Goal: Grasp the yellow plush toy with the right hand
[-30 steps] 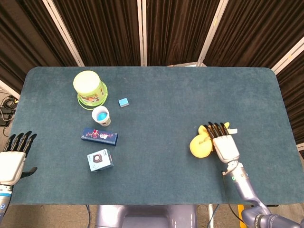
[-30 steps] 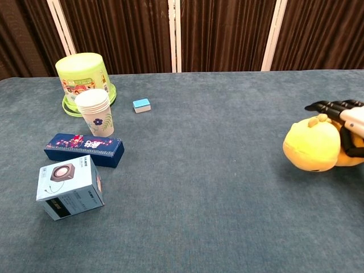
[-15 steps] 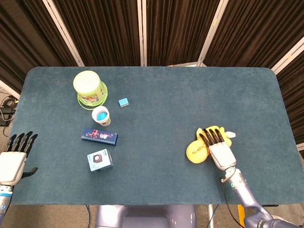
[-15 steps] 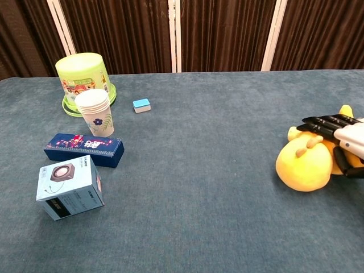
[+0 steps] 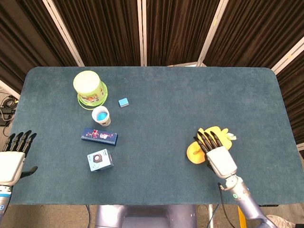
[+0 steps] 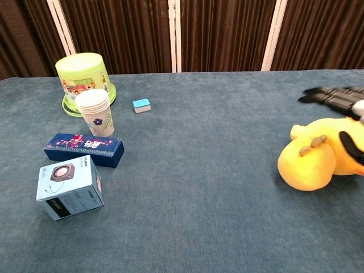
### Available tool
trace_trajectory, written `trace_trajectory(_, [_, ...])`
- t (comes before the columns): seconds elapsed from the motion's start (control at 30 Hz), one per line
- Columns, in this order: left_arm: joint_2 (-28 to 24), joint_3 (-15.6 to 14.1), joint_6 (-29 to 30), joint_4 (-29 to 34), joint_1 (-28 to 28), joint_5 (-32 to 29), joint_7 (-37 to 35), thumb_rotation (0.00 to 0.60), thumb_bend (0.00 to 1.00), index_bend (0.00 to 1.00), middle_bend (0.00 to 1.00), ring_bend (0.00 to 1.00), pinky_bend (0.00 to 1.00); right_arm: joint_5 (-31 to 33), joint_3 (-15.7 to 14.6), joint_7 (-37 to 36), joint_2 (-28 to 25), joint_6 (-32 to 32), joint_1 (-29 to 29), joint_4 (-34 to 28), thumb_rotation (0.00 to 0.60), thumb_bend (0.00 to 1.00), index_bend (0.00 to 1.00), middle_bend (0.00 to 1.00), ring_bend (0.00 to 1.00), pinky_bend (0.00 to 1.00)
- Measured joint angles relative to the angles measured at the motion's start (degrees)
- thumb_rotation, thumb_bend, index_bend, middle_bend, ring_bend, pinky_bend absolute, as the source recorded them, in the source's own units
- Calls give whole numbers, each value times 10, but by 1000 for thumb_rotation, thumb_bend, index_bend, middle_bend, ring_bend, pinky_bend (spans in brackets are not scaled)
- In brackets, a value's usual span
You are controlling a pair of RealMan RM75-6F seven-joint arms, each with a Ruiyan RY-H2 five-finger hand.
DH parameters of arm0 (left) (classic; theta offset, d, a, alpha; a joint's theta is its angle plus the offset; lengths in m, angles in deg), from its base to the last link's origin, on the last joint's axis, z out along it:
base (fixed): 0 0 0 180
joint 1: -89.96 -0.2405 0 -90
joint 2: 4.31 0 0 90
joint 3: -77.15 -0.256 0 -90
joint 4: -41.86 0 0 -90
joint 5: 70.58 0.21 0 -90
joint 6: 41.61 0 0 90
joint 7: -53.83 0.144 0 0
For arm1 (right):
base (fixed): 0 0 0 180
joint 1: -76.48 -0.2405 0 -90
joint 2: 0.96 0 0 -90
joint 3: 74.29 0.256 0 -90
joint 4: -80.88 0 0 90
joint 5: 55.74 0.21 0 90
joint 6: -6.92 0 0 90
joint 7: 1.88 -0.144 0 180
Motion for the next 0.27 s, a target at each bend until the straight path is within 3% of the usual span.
trace_trajectory(0.27, [-4, 2, 9, 2, -3, 2, -8, 600, 100, 0, 0, 0, 0, 3, -10, 7, -75, -78, 64, -32, 600, 465, 0, 0, 0, 0])
